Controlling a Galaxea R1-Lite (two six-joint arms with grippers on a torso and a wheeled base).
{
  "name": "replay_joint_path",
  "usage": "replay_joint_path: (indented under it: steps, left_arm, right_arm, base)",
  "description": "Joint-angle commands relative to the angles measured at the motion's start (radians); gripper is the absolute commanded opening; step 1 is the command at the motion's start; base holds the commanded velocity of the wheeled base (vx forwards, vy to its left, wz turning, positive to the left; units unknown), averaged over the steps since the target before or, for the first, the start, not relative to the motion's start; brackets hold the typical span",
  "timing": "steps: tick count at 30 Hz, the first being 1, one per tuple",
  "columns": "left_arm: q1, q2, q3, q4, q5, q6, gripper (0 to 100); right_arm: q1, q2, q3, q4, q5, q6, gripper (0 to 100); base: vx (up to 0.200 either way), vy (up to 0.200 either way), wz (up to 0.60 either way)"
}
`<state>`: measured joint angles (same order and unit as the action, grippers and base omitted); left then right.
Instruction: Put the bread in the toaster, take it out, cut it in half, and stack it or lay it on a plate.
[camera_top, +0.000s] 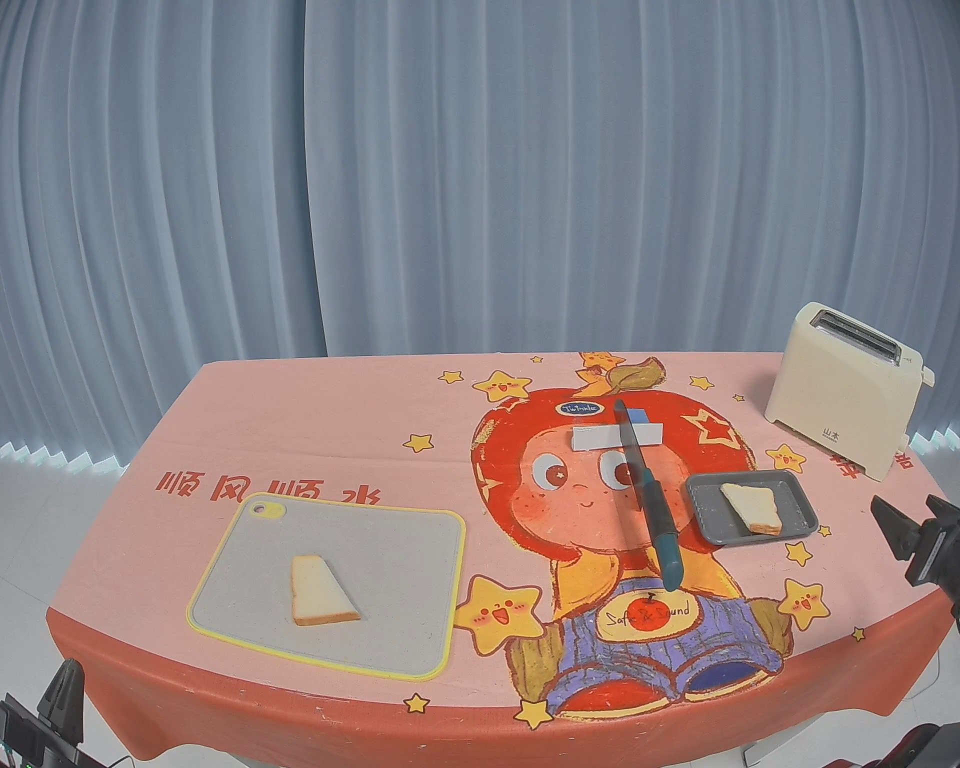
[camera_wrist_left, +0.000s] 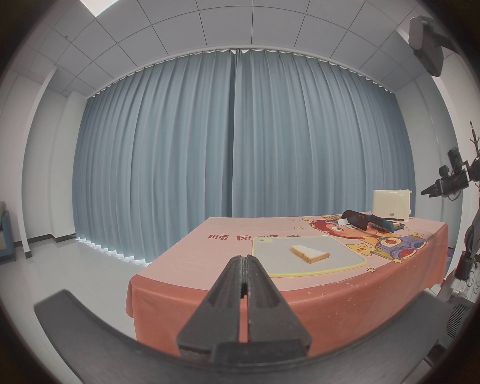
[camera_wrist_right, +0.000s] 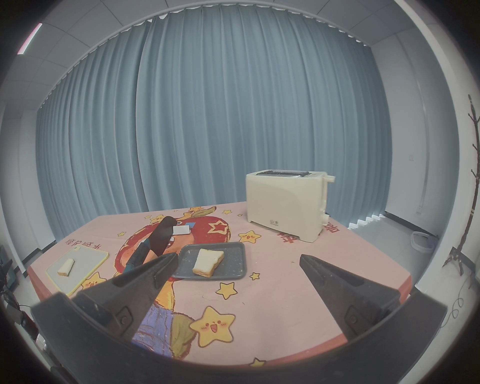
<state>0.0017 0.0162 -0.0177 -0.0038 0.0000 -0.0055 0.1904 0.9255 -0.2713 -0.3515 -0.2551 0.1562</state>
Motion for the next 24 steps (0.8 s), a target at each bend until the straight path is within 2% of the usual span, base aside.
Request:
replay_joint_path:
  steps: [1, 6, 14, 17, 21, 24]
  left_arm:
    - [0.001, -0.012, 0.018, -0.002, 0.000, -0.001, 0]
    - [0.000, -0.013, 0.018, -0.004, -0.002, -0.001, 0]
    - [0.001, -0.012, 0.018, -0.005, -0.002, -0.004, 0]
    - [0.001, -0.012, 0.018, -0.005, -0.002, -0.001, 0]
    - [0.001, -0.012, 0.018, -0.005, -0.003, 0.002, 0]
    - [0.001, -0.012, 0.018, -0.005, -0.006, 0.006, 0]
  right_arm:
    - [-0.042, -0.194, 0.067, 0.005, 0.000, -0.012, 100]
    - [-0.048, -0.323, 0.098, 0.014, 0.000, -0.020, 100]
    - [-0.097, -0.441, 0.150, 0.017, 0.007, -0.040, 100]
    - [-0.137, -0.481, 0.182, 0.019, 0.011, -0.050, 100]
    - [-0.154, -0.524, 0.195, 0.020, 0.013, -0.064, 100]
    - [-0.157, -0.583, 0.239, 0.020, 0.019, -0.066, 100]
  base:
    - [0.000, 0.000, 0.00]
    - [0.000, 0.000, 0.00]
    - [0.000, 0.000, 0.00]
    - [0.000, 0.000, 0.00]
    - [0.000, 0.000, 0.00]
    - [0.000, 0.000, 0.00]
